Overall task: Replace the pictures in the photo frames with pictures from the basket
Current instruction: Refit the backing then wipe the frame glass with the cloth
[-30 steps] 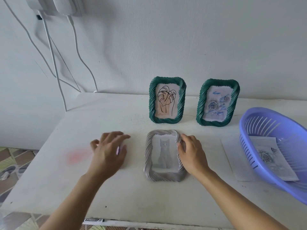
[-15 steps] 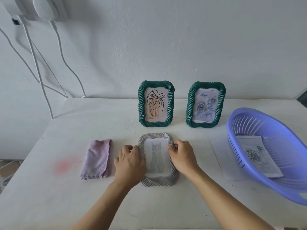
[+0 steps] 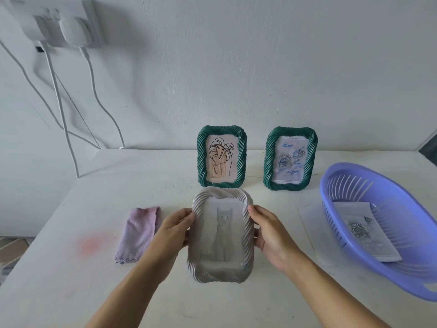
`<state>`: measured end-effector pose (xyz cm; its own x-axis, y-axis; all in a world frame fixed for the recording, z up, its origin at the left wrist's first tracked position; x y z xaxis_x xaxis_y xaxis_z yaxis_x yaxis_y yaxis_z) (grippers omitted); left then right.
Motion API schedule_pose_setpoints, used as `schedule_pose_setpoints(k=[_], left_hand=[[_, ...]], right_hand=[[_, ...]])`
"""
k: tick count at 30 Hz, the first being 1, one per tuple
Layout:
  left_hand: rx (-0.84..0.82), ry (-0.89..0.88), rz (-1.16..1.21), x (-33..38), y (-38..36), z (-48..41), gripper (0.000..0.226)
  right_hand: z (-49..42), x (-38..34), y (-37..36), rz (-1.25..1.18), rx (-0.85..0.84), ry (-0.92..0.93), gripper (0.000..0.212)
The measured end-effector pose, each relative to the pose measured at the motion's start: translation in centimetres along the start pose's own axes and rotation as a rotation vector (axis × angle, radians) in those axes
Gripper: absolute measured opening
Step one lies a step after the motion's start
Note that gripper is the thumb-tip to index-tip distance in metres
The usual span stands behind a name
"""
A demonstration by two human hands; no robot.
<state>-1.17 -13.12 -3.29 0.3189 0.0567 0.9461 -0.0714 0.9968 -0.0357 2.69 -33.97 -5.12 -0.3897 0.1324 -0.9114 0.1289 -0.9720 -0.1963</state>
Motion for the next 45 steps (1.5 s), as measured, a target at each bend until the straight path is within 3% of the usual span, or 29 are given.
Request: schedule_pose_setpoints(k=[7,12,18,28,35,41,45], left_hand=[[0.0,-0.124,-0.043,2.3,1.8,1.3,0.016],[-0.035,-0.081,0.105,4.6,3.6,1.2,0.026],[0.025,-0.135,0.083,6.4,6.9,-0.4,0.024],[0.043,-0.204,0.098,9.8,9.6,-4.7,0.018],[0.126,-0.235,0.09,9.9,12.3,-9.0,0.021],[0.138,-0.231,0.11,8.3,13.7,-12.0,0.023],[0.126,-0.26,0.143,7.5,14.4,-13.1,0.023]], right_hand=[[0.0,-1.9,-1.8,0.201,-0.125,0.018,0.027],[-1.1,-4.5,-5.2,0.21,-0.175,0.043,0.024],[-4.0,-5.8,-9.0,0.147,-0.259,0.071,0.027],[-10.3,-8.9,-12.3,0.274,-0.093,0.25,0.034],[-13.4,-10.4,-14.7,0.478,-0.015,0.436,0.022],[-15.4,-8.8,-15.6,0.55,-0.013,0.426,0.047],[-15.1,-8.8,-15.9,0.594,-0.037,0.394,0.053]])
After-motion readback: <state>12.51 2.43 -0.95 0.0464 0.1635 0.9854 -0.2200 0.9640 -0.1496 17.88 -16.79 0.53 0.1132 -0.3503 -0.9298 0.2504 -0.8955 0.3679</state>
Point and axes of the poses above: each hand's wrist, its own z-axis away from the middle knuckle, its own y-axis out of the back of the hand, x = y × z, the point moved 5 cm from there along -z, towards the middle knuckle
